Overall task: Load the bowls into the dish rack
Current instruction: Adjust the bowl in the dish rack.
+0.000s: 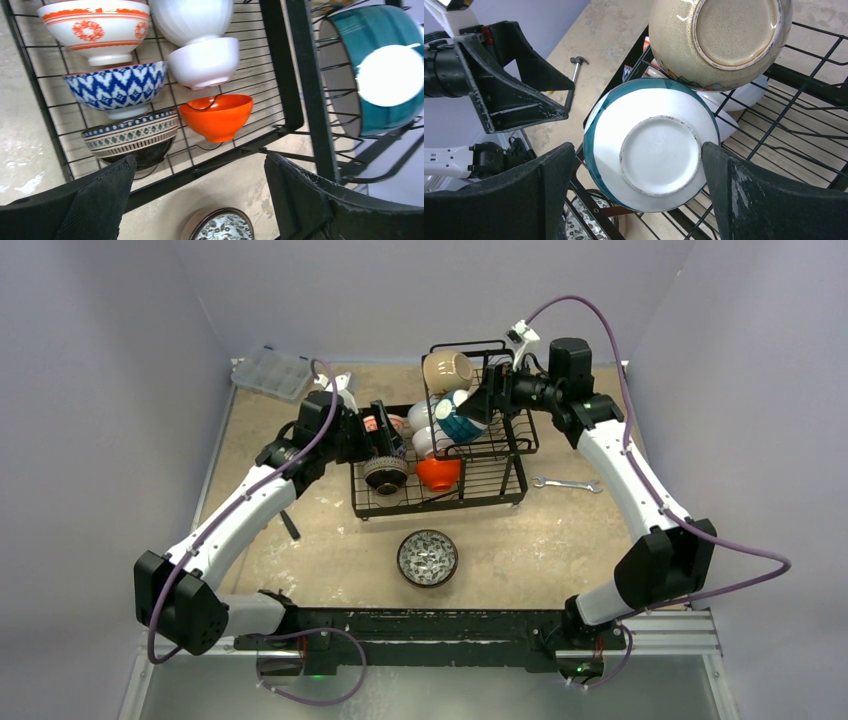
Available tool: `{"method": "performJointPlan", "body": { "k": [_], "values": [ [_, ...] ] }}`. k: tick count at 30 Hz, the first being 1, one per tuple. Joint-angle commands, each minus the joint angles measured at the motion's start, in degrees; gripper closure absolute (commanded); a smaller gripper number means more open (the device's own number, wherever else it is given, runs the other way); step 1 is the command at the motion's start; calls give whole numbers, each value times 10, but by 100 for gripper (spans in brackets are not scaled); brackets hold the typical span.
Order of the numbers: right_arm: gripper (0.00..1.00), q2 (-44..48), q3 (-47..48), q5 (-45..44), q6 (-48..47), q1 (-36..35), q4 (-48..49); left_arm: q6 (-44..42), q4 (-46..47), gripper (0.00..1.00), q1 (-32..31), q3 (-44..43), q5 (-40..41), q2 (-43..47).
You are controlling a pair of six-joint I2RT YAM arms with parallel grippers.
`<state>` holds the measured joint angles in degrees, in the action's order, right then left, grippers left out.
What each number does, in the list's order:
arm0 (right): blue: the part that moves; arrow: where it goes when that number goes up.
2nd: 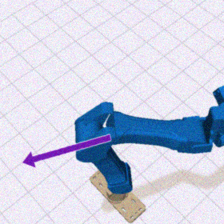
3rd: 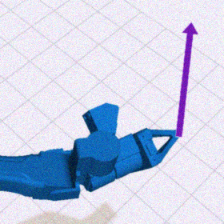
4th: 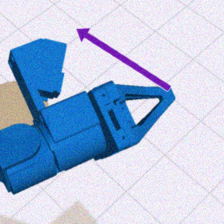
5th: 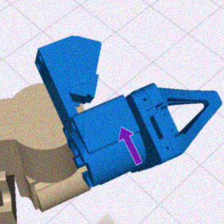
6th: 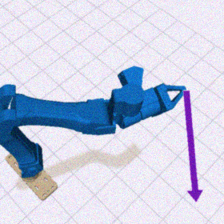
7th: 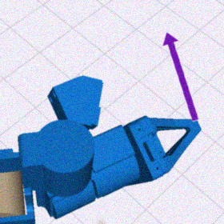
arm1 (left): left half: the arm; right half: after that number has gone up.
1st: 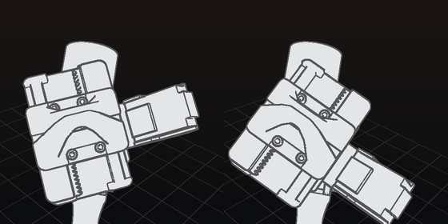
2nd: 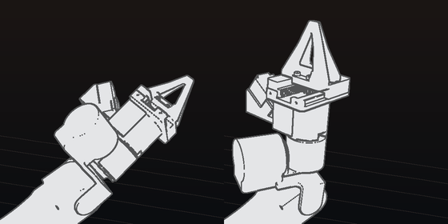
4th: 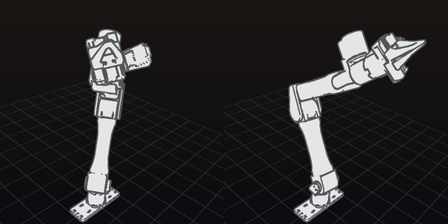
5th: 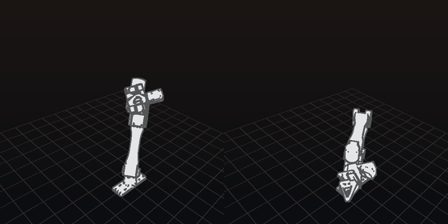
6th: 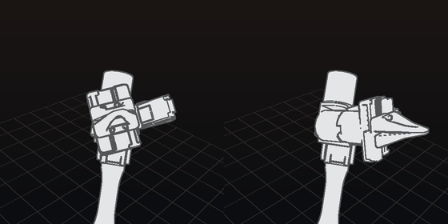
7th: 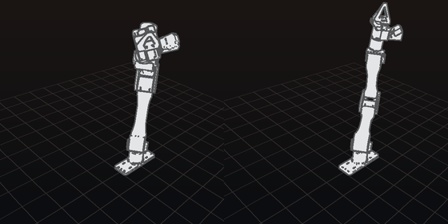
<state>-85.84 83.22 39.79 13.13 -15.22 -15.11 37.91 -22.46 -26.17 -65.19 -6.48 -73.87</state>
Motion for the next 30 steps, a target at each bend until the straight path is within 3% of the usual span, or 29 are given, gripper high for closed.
{"method": "performJointPlan", "body": {
  "k": [1, 9, 15, 22, 24, 30],
  "values": [
    [3, 28, 5, 48, 31, -28, -11, -44, -19, 1, 19, 4, 11, 7],
    [3, 59, 22, -60, 16, -26, -34, -52, -58, 1, 69, 74, 85, 19],
    [3, 64, 2, -77, 16, -25, -41, -42, -43, 2, 115, 158, 79, 11],
    [3, 64, -23, -49, 19, -25, -37, -40, 60, 22, 126, 228, 2, -19],
    [3, 63, -31, -38, 22, -26, -32, -41, 76, 31, 125, 231, 1, -30],
    [4, 56, -48, 2, 31, -25, -6, -42, 87, 42, 129, 207, 20, -80]
  ]
}}
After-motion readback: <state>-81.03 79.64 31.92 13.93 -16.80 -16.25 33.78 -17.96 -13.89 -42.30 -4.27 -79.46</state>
